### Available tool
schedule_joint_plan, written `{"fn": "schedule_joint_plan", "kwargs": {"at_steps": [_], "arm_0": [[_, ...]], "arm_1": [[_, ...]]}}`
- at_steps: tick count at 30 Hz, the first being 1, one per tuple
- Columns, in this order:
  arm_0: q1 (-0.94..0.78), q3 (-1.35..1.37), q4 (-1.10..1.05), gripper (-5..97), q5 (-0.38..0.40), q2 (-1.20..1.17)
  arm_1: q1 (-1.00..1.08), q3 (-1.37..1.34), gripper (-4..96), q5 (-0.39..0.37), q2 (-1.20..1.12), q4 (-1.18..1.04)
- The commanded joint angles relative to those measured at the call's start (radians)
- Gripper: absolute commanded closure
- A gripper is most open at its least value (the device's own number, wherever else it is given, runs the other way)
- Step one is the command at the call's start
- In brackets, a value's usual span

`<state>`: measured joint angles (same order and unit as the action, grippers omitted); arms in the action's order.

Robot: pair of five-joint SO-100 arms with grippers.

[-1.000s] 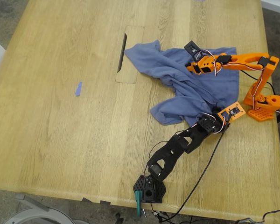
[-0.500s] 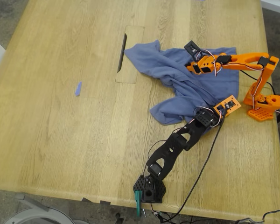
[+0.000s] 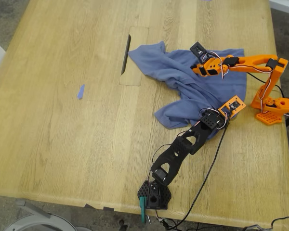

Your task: Fold a T-shirt

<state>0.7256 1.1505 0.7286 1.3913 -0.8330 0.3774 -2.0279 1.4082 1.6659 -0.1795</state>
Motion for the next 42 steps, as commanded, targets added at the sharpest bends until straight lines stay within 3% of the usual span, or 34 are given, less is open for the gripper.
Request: {"fn": "schedule_joint_plan", "kwargs": {"at_steps": [1, 19, 42], "arm_0": [[-0.041, 0.017, 0.089, 92, 0.029, -0.061], [-0.141, 0.064, 0.318, 92, 0.031, -0.488], [-0.255, -0.106, 0.611, 92, 0.000, -0.841]], "arm_1": [[0.000, 0.028, 91.2, 0.002, 0.094, -0.008], [-0.060, -0.040, 91.2, 0.012, 0.353, -0.049], [-0.155, -0.064, 91.2, 0.052, 0.666, -0.035]]}}
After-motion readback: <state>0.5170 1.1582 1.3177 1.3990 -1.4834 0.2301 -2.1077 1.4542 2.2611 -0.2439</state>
